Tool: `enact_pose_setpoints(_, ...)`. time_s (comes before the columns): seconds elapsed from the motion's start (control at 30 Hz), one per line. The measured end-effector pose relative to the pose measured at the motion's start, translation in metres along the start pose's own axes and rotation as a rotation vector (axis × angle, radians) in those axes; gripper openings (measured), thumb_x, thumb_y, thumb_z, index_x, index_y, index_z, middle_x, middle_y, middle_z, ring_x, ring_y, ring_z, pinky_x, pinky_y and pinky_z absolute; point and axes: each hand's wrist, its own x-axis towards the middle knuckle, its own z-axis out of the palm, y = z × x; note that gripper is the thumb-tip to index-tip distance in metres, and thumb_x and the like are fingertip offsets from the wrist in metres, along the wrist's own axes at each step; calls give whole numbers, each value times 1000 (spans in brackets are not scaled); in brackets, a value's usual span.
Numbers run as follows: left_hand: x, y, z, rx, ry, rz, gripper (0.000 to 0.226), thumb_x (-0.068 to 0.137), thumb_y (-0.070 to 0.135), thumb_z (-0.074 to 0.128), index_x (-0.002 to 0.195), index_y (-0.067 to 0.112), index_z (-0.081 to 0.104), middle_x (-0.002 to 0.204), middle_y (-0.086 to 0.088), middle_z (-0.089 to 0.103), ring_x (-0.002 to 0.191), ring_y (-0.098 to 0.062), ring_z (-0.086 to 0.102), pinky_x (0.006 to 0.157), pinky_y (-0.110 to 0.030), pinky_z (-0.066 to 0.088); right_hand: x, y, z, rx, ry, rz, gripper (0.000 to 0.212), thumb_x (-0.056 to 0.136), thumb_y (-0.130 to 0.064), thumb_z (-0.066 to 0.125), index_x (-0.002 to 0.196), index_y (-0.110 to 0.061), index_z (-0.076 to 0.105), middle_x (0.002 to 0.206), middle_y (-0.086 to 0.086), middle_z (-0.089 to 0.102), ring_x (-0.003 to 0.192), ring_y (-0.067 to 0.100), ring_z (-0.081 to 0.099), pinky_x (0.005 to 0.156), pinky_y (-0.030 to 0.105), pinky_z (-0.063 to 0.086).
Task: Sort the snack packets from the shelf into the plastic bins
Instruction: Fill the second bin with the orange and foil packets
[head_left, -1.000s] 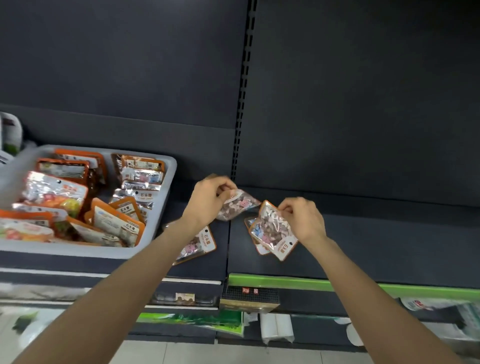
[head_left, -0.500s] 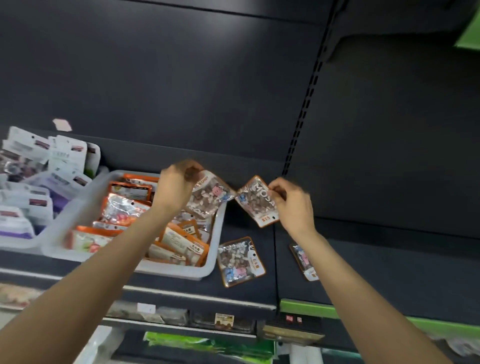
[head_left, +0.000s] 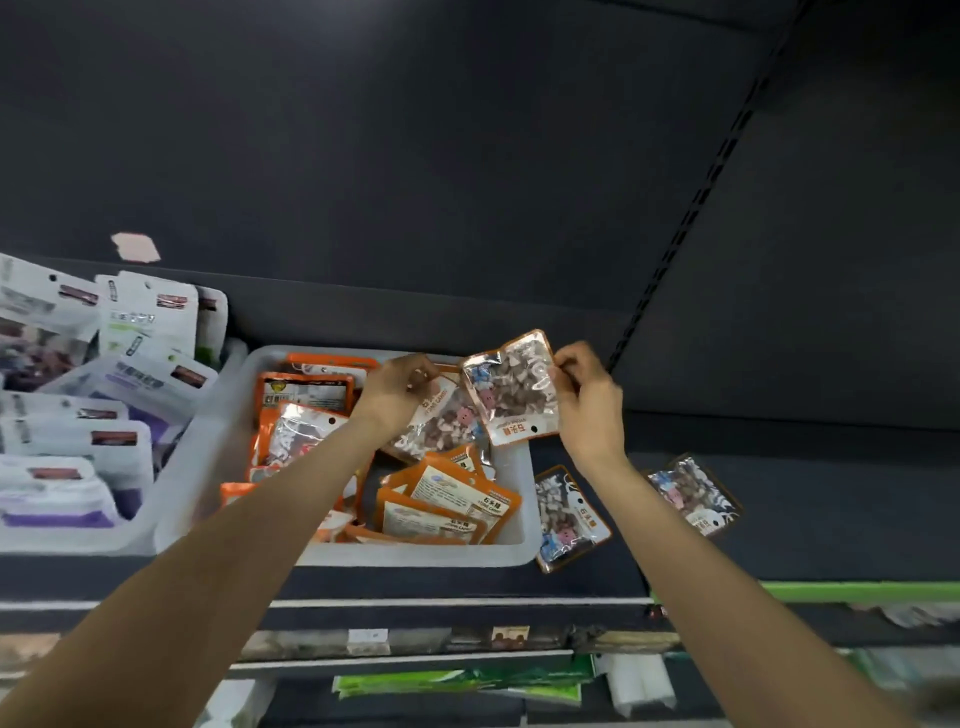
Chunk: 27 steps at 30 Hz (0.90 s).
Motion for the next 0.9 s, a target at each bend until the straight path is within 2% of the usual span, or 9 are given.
enact_pose_setpoints(0.13, 6, -13, -1, 250, -265, -53, 30, 98, 18, 46, 127, 16, 56, 129, -11, 57, 112, -26, 57, 89, -29, 43, -7, -1, 15, 5, -46, 83, 0, 95, -5, 51, 95, -5, 51, 80, 8, 64, 71, 22, 61, 62, 36, 47)
enact_pose_setpoints(0.23, 5, -18, -5, -14, -298, -73, 32, 101, 28, 40, 124, 16, 58, 115, -10, 63, 102, -25, 59, 85, -32, 45, -12, 3, 25, -4, -173, 140, 2, 94, -6, 53, 94, -7, 53, 85, 6, 65, 79, 19, 62, 65, 28, 46)
enact_pose_setpoints(0.3, 5, -19, -6, -230, -258, -86, 34, 101, 32, 39, 123, 15, 59, 120, -8, 62, 109, -24, 58, 95, -35, 45, -16, 8, 31, -115, -321, 168, 6, 91, -7, 58, 91, -13, 57, 88, 4, 66, 83, 17, 62, 67, 25, 46)
enact_pose_setpoints(0.43, -1, -20, -4, -180, -308, 1, 38, 98, 31, 47, 133, 17, 50, 132, -3, 54, 118, -20, 52, 87, -23, 39, -24, 11, 41, -413, -527, 160, 11, 91, -16, 61, 99, -21, 67, 100, 0, 68, 92, 17, 64, 79, 36, 54)
enact_pose_setpoints(0.53, -7, -18, 3, -89, -365, 97, 47, 94, 26, 56, 138, 18, 43, 132, -5, 54, 118, -21, 52, 86, -21, 40, -25, 12, 43, -360, -491, 152, 18, 89, -15, 63, 106, -18, 68, 108, 3, 66, 98, 19, 62, 84, 39, 53)
enact_pose_setpoints(0.6, -9, -14, 5, -38, -314, 93, 51, 94, 22, 56, 141, 17, 38, 134, -10, 51, 117, -24, 53, 87, -23, 42, -25, 16, 35, -319, -451, 131, 22, 89, -12, 63, 110, -16, 67, 112, 7, 63, 100, 19, 61, 86, 37, 52)
enact_pose_setpoints(0.73, -16, -2, 14, 165, -147, 161, 47, 93, 22, 55, 138, 20, 41, 141, -9, 43, 125, -28, 46, 102, -39, 43, -25, 36, 0, -285, -333, 107, 24, 90, -9, 62, 114, -12, 66, 111, 5, 62, 94, 10, 57, 83, 17, 44)
enact_pose_setpoints(0.83, -26, 35, 35, 43, -170, 209, 39, 93, 19, 56, 130, 24, 49, 126, -6, 54, 103, -22, 60, 89, -37, 52, -30, 60, -28, -279, -257, 147, 24, 90, -9, 61, 114, -10, 65, 109, 6, 65, 93, 10, 57, 81, 14, 41)
enact_pose_setpoints(0.9, -32, 63, 59, -1, -218, 288, 36, 93, 16, 55, 128, 21, 51, 123, -6, 54, 104, -21, 58, 91, -37, 50, -33, 80, -43, -300, -250, 184, 24, 91, -8, 60, 115, -9, 64, 110, 7, 65, 97, 15, 59, 82, 16, 41)
